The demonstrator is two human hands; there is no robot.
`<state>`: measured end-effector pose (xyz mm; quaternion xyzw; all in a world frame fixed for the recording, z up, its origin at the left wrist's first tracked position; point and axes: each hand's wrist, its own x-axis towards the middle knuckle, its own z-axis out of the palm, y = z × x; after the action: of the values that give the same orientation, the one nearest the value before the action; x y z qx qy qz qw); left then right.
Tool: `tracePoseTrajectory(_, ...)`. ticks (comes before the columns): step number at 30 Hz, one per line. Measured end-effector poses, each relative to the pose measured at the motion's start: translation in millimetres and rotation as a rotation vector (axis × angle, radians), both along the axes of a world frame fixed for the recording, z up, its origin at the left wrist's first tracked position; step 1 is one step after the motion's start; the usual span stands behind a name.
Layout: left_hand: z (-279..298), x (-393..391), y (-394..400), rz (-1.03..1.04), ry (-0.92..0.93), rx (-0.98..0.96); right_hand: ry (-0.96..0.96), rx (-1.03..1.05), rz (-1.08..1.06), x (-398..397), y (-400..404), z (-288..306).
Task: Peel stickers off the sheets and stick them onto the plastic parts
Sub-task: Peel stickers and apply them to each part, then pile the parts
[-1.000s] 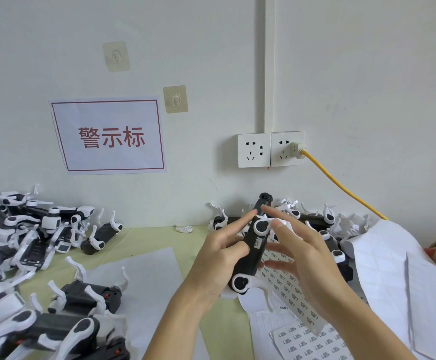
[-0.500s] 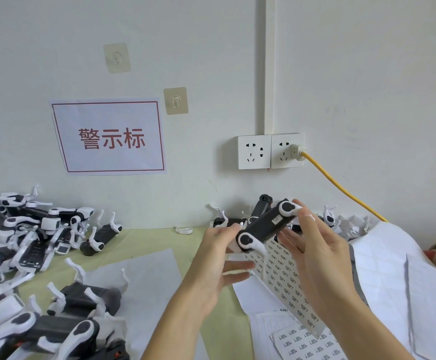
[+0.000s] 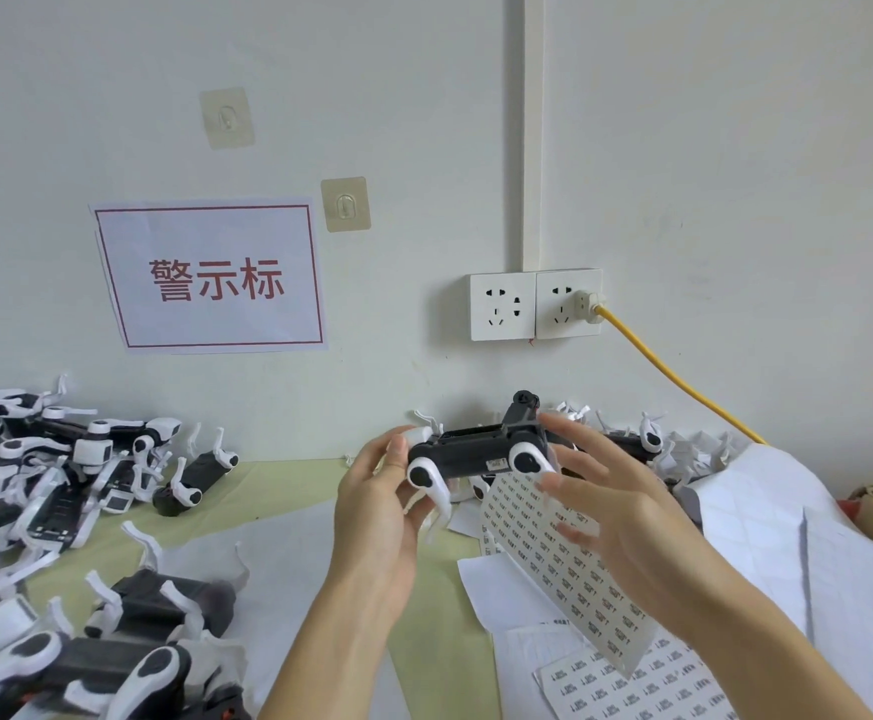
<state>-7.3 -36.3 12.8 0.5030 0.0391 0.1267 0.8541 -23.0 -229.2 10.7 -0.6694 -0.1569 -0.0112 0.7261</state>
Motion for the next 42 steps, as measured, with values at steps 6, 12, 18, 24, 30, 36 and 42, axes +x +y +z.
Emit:
tracePoseTrajectory(6, 0, -4, -8, -0.042, -0.007, 0.03, -0.098, -0.127, -0.081, -4, -11, 2)
tracePoseTrajectory(12, 1, -8, -14, -0.023, -0.066, 0.164, -0.078, -0.194, -0.029, -8, -17, 1)
tracePoseTrajectory(18, -2, -7, -14, -0.105, -0.087, 0.29, 0.023, 0.05, -0.049, -4, -33, 2)
tracePoseTrajectory(24, -10, 14, -18, -0.056, -0.054, 1.076, 0.191, 0.417, -0.365, 8, -73, -2)
tracePoseTrajectory(30, -3, 43, -19, -0.151, -0.13, 1.439, 0.047, 1.086, -0.851, 10, -129, 0)
tracePoseTrajectory(36, -16, 68, -18, -0.221, -0.138, 1.563, 0.085, 0.752, -0.744, 9, -113, 7)
tracePoseTrajectory(42, -22, 104, 51, 0.004, 0.126, 1.877, 0.082, 0.055, -0.478, 7, -39, 5)
